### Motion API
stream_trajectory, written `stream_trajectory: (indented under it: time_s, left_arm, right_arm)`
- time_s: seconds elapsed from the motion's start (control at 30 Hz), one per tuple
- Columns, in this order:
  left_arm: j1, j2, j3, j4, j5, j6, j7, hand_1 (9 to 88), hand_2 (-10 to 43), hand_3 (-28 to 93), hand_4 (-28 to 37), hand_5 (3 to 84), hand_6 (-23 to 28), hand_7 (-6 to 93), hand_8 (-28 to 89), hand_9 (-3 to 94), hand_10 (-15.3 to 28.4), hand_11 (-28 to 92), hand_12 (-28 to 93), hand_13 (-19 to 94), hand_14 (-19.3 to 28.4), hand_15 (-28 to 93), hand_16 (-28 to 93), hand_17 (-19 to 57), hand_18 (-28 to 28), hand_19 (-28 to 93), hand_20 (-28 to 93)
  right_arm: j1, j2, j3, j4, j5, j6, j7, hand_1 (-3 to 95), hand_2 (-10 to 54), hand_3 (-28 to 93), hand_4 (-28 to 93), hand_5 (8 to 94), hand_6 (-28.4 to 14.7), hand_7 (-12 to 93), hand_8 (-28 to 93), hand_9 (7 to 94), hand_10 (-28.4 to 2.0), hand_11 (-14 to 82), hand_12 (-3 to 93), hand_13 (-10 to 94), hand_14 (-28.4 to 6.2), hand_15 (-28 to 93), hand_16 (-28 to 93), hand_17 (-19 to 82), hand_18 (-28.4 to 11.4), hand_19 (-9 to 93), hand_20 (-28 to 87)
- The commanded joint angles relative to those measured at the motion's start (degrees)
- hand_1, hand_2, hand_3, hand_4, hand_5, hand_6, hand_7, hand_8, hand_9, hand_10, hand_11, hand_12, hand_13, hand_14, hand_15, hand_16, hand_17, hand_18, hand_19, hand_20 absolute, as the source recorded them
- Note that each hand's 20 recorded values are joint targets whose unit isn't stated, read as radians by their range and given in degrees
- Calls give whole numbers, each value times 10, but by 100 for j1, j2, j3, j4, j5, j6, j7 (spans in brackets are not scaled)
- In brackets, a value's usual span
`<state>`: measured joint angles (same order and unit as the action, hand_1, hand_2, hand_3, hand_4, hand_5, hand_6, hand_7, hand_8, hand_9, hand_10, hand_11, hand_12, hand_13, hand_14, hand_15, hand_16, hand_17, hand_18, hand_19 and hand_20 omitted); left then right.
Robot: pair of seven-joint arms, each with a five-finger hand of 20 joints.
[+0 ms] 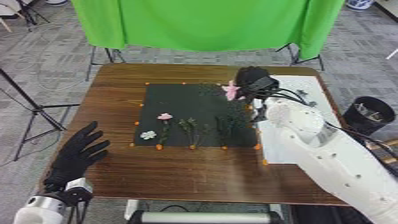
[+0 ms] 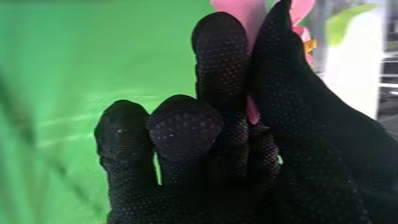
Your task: Arrange flowers
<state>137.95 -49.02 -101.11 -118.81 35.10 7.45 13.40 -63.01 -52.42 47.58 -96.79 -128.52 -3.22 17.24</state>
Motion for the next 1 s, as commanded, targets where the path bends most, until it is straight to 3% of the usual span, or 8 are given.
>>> stream_trajectory:
  time_s: [0.03,0.77,1.0]
  left_arm:
    - [-63,-43,67,26,23,-38,-104,256,-23,701,-245,230,21,220,-114,214,114,186,170,206,163,306,8,-92,223,432,96]
    - [-232,-17,137,111,88,-174,-245,256,-22,700,-243,232,22,220,-114,216,115,185,169,206,164,306,8,-92,224,434,96]
    - [-246,-29,137,117,92,-176,-261,257,-23,701,-244,232,22,221,-113,216,114,186,170,206,163,307,8,-92,224,433,95]
  right_arm:
    - [443,-970,-435,254,2,-375,-256,444,-95,851,-245,728,29,452,11,897,-52,232,382,773,-43,741,280,411,-199,932,544]
    - [501,-1669,-659,650,805,-1482,268,440,-95,848,-231,724,26,451,18,894,-57,238,377,769,-47,747,282,411,-200,932,552]
    - [521,-1722,-661,707,789,-1460,277,437,-95,846,-230,716,25,452,23,888,-56,233,382,765,-47,750,283,409,-201,932,553]
